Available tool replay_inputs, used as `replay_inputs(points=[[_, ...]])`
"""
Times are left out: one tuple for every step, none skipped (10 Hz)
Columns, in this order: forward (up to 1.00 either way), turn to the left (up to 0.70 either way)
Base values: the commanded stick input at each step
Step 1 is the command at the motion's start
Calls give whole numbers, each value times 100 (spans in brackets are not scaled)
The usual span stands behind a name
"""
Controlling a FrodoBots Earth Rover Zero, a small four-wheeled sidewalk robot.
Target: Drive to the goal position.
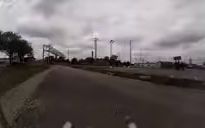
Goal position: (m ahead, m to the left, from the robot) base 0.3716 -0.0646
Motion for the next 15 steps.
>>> replay_inputs(points=[[0, -45], [0, -45], [0, -45], [0, -45], [0, -45], [0, -45], [0, -45], [0, -45], [0, -45], [0, -45], [0, -45], [0, -45], [0, -45], [0, -45], [0, -45]])
